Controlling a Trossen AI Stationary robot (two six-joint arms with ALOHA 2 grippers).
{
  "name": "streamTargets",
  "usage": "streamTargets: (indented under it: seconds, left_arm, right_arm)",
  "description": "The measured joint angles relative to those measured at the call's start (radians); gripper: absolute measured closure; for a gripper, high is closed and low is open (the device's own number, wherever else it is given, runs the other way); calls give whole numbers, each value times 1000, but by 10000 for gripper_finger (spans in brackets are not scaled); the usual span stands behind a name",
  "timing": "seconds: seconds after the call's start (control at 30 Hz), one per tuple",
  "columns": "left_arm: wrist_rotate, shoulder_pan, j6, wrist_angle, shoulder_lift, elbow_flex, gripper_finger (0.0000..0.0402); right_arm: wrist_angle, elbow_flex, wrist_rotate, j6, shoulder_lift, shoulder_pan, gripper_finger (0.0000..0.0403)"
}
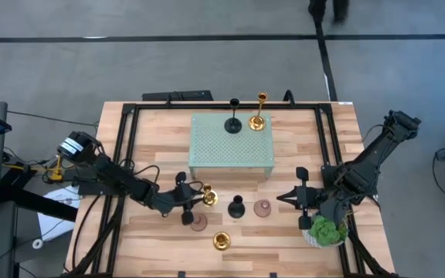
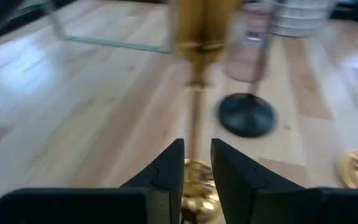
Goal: Pick & Place candle stick holders
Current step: Put the top gold candle holder on the shelf aligned with the other gold candle holder
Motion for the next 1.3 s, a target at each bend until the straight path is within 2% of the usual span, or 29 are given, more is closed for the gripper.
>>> streamTargets:
  seconds: [0.13, 0.3, 0.5, 0.7, 0.77, 0.93, 1.03, 1.2, 1.3]
  left_arm:
    - [-28, 0, -74, 3, 21, 0, 321]
    - [-27, -8, -85, 6, 34, 0, 321]
    - [34, 5, -61, 8, 32, 0, 321]
    - [45, 21, -62, 12, 32, 0, 321]
    - [79, 22, -64, 13, 32, 0, 321]
    - [248, 10, -89, 13, 32, 0, 325]
    - [266, -11, -93, 13, 32, 0, 342]
    - [311, -43, -89, 13, 31, 0, 393]
    - [332, -55, -89, 13, 31, 0, 396]
  right_arm:
    - [8, 0, 0, 0, 0, 0, 403]
    - [7, 0, 0, 0, 0, 0, 403]
    - [7, 0, 0, 0, 0, 0, 403]
    - [8, 0, 0, 0, 0, 0, 403]
    - [9, 0, 0, 0, 0, 0, 403]
    - [9, 0, 0, 0, 0, 0, 403]
    - [9, 0, 0, 0, 0, 0, 403]
    - [11, 0, 0, 0, 0, 0, 403]
    - [15, 0, 0, 0, 0, 0, 403]
